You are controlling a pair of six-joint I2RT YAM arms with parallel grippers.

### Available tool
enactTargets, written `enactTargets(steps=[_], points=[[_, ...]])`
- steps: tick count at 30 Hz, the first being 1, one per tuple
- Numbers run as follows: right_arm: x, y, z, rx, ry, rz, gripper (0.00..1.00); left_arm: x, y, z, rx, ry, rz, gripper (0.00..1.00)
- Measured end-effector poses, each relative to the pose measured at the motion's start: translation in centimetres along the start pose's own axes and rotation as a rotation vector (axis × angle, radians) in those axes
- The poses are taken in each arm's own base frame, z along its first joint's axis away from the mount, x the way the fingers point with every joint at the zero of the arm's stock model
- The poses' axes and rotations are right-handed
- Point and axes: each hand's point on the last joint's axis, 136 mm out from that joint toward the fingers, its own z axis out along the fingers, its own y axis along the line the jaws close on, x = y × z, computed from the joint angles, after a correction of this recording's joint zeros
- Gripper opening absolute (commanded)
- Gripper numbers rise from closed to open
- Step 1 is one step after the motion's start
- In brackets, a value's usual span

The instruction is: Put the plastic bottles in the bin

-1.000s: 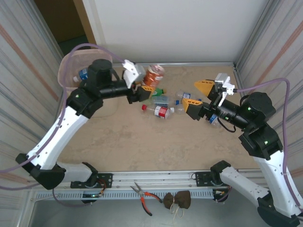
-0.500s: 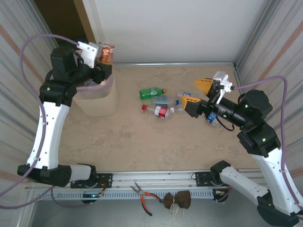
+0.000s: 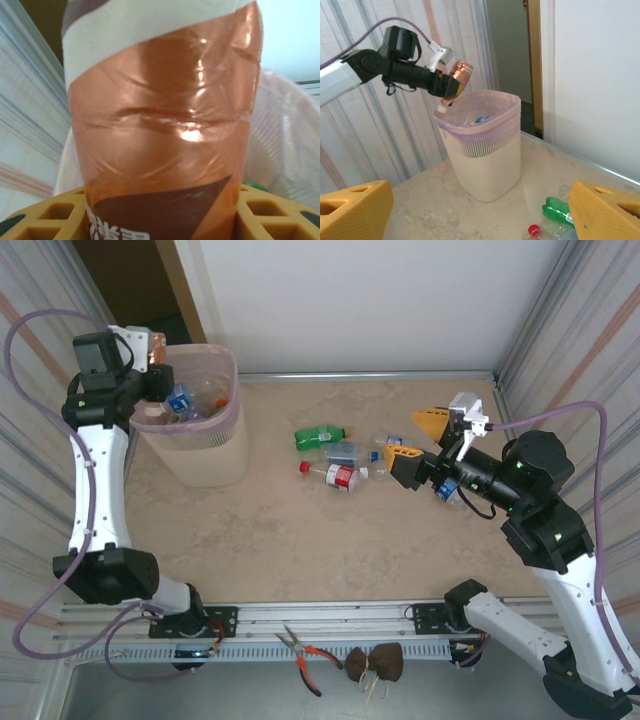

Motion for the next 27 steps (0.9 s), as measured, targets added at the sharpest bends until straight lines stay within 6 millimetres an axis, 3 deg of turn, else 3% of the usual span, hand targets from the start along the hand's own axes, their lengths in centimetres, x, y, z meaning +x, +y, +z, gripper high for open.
enactTargets(steps=[10, 19, 27], points=[[1.3, -0.4, 0.4, 0.006, 0.032, 0.014, 0.90, 2.9, 0.8, 4.5, -0.016, 0.099, 0.007, 0.49], [1.8, -0.6, 0.6, 0.008, 0.043, 0.019, 0.90, 10.6, 1.3, 7.3, -0.031, 0.267, -0.034, 0.50], [1.9, -0.6, 0.7, 0.008, 0.045, 0.020, 0.90, 10.6, 2.1, 6.7, -0.041, 0.198, -0.100, 0.59]])
